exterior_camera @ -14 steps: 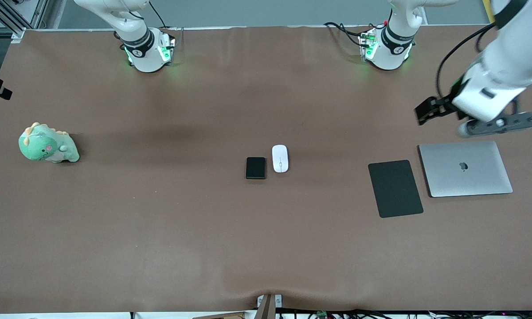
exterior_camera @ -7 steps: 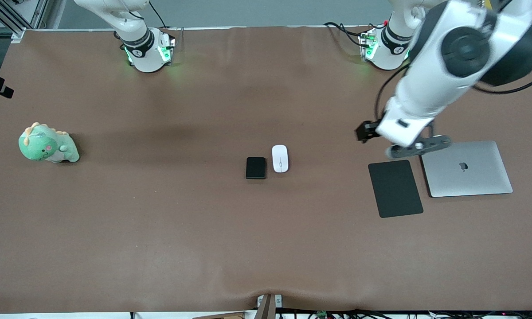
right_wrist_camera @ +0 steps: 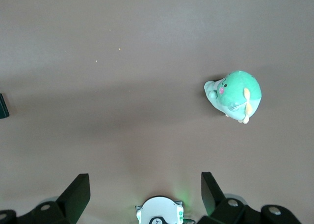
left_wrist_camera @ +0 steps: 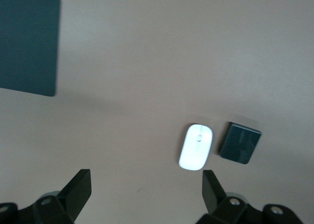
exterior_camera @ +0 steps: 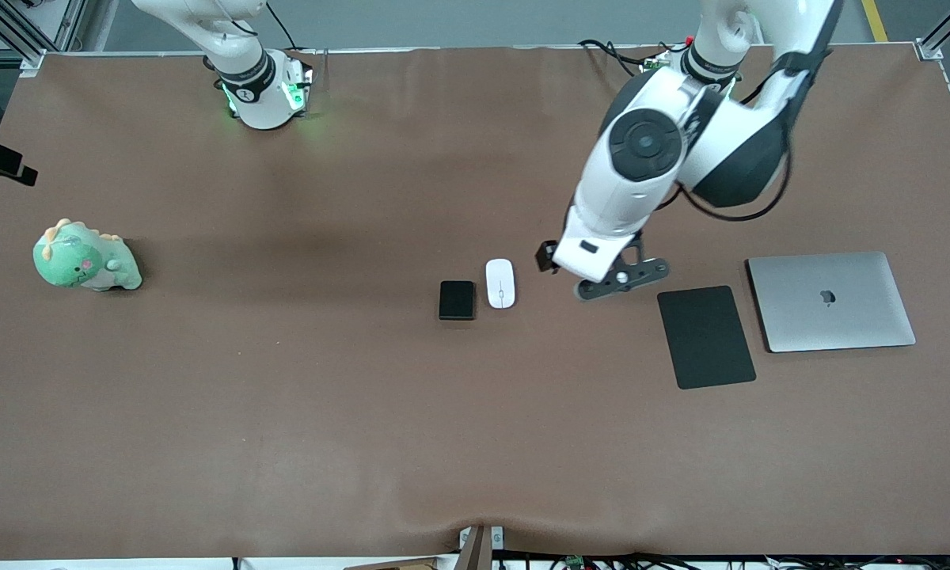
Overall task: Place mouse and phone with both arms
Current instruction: 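Move the left gripper over the white mouse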
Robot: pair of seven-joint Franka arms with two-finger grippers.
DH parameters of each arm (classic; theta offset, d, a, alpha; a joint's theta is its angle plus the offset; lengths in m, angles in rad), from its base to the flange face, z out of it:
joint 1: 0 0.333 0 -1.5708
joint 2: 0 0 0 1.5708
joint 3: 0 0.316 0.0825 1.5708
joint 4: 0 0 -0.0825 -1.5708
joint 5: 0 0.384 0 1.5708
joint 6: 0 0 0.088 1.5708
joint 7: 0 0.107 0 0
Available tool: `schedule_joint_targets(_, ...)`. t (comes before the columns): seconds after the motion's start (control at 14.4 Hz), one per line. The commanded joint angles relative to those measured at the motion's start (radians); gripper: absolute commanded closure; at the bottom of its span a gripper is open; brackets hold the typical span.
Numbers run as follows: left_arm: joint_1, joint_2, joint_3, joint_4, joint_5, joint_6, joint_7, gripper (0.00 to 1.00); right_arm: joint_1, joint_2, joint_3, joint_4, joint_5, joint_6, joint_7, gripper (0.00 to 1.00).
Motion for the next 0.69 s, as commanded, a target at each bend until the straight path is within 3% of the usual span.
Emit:
schedule_joint_targets(0.0,-0.047,0.093,0.007,0.068,0.004,0.054,-0.050,0.00,-0.012,0.039,0.009,0.015,0.010,-0.012,-0.013,0.00)
schedule_joint_targets(0.62,-0.133,0.297,0.012,0.094,0.076,0.210,0.000,0.00,-0.005,0.129,0.010,0.011,0.012,-0.002,-0.015,0.00)
